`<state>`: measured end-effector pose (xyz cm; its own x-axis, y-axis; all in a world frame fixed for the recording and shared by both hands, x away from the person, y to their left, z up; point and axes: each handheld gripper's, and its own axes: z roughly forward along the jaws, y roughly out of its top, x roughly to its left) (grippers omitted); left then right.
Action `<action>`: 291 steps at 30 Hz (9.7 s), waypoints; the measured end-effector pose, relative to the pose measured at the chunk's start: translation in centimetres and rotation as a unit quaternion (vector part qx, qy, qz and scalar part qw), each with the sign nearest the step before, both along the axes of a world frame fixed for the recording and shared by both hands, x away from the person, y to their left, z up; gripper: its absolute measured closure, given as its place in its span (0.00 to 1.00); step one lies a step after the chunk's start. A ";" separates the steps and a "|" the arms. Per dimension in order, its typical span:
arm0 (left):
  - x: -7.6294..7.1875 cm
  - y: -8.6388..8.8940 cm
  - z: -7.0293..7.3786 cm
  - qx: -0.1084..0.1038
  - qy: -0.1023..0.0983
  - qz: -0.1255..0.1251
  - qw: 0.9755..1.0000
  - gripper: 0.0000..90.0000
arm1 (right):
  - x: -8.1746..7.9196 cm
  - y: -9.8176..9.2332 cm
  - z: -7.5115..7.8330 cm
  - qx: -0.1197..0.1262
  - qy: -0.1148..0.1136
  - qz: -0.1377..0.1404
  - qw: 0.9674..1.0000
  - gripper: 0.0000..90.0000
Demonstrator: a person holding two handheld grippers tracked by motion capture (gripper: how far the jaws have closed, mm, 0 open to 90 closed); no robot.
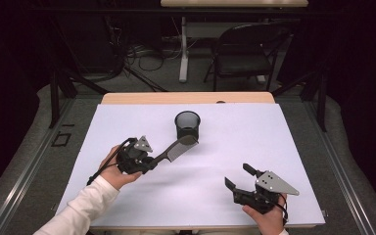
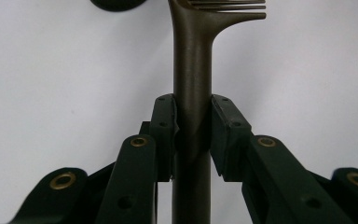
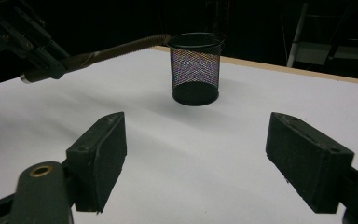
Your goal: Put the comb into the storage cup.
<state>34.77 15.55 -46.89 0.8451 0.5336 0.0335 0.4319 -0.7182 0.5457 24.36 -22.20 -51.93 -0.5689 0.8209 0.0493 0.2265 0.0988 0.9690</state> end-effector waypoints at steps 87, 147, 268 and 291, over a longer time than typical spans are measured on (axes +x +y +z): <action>2.7 -4.1 2.1 -0.211 -0.137 0.119 0.961 0.81 | 1.0 0.7 -0.7 -0.042 0.038 0.015 0.998 0.26; 2.2 -3.2 -0.4 -0.249 -0.179 0.153 0.939 0.81 | 11.5 3.7 5.0 0.021 0.132 0.021 0.991 0.36; 0.9 -5.6 -2.6 -0.236 -0.177 0.122 0.948 0.81 | 18.4 8.3 11.6 0.147 0.253 0.050 0.955 0.81; 0.7 -5.7 -2.6 -0.238 -0.177 0.117 0.948 0.81 | 18.7 8.4 11.4 0.165 0.270 0.052 0.947 0.88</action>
<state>35.42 9.87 -49.46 0.6827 0.7307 0.0026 0.2773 -0.2624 0.9243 43.08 -13.78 -40.57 -0.4641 0.6512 0.6005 0.7036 -0.1408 0.6965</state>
